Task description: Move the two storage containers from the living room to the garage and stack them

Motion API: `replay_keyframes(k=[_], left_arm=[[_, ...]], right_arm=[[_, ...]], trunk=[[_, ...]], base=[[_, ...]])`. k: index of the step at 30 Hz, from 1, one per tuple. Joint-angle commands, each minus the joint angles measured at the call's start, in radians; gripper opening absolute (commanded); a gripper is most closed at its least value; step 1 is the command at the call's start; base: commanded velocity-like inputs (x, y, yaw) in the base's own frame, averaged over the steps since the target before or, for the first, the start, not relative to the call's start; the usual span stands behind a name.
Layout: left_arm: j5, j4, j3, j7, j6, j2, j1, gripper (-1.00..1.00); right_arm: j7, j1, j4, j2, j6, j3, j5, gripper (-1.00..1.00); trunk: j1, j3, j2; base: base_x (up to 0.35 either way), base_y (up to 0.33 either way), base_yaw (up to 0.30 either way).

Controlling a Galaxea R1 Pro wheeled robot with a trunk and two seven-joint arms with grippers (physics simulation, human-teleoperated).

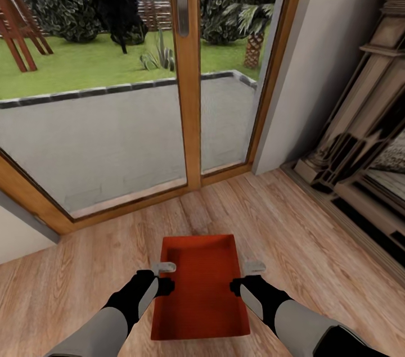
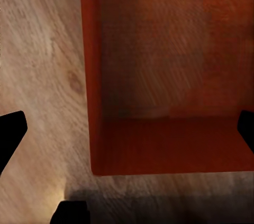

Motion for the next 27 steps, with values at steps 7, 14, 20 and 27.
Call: replay_keyframes(k=[7, 14, 20, 27], left_arm=[[0.004, -0.005, -0.003, 0.013, -0.005, 0.000, 0.000, 1.00], [0.003, -0.004, -0.003, 0.008, -0.005, 0.001, 0.000, 1.00], [0.002, -0.005, -0.001, 0.017, -0.006, 0.001, 0.000, 1.00], [0.002, -0.005, -0.003, 0.017, -0.006, 0.001, 0.000, 1.00]], right_arm=[[-0.005, -0.001, -0.007, 0.000, -0.018, 0.009, -0.004, 1.00], [-0.005, -0.001, -0.015, 0.000, -0.022, 0.010, -0.001, 1.00], [-0.005, -0.001, -0.018, -0.002, -0.024, 0.010, 0.000, 1.00], [-0.005, -0.001, -0.022, -0.005, -0.040, 0.011, 0.000, 1.00]], trunk=[[0.011, -0.010, -0.022], [0.038, -0.032, -0.071], [0.057, -0.048, -0.106], [0.069, -0.057, -0.127]], base=[[0.000, 0.000, 0.000], [0.000, 0.000, 0.000], [0.000, 0.000, 0.000], [0.000, 0.000, 0.000]])
